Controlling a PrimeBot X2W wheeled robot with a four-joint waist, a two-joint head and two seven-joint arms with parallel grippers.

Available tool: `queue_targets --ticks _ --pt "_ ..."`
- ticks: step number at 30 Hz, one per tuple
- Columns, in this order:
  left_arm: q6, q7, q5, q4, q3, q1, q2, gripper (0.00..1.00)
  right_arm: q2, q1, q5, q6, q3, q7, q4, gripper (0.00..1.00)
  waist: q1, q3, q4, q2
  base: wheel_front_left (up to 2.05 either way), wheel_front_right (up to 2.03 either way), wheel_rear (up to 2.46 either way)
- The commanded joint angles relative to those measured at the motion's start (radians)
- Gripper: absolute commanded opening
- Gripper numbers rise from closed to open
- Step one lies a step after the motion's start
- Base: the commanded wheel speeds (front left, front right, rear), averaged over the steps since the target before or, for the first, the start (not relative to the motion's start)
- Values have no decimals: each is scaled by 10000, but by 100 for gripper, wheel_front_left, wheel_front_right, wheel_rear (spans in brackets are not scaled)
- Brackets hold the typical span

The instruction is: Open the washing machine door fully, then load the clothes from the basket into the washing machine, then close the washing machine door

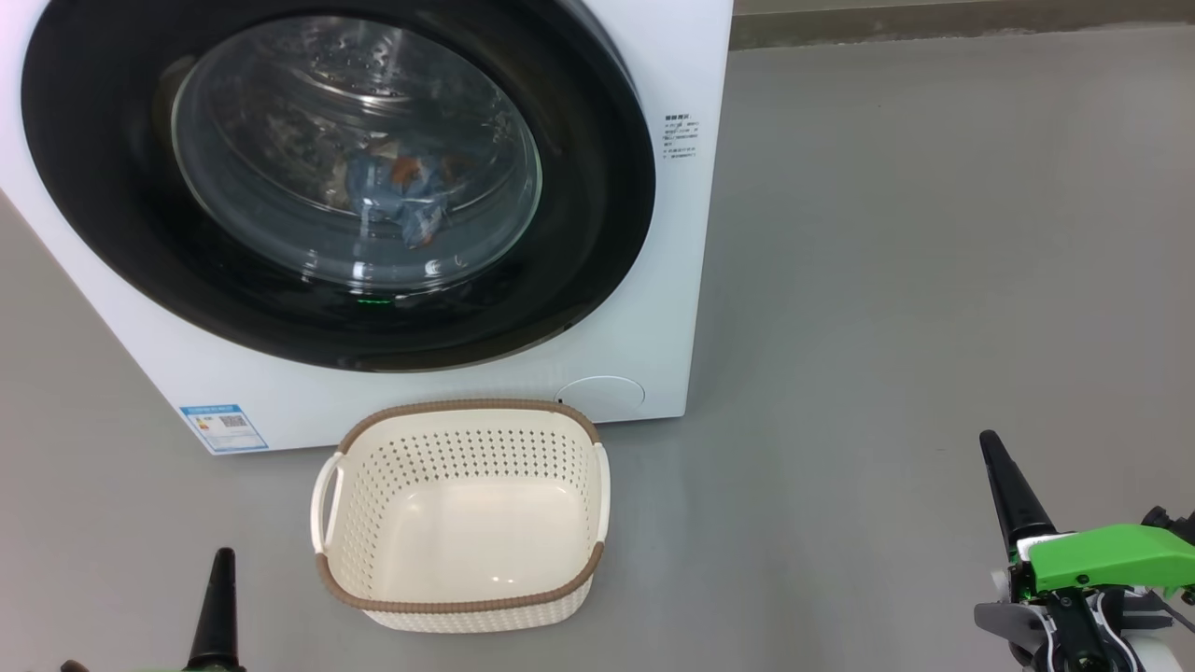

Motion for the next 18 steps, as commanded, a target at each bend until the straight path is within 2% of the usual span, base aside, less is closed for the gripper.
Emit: queue_targets --ticks 1,18 --pt "4 112 -276 -330 205 -410 96 0 -32 -65 197 1 40 84 -332 0 0 -2 3 0 0 0 0" --pt "5 640 -2143 -421 198 -588 -63 0 197 1 1640 0 -383 624 -514 0 -1 -46 60 0 0 0 0"
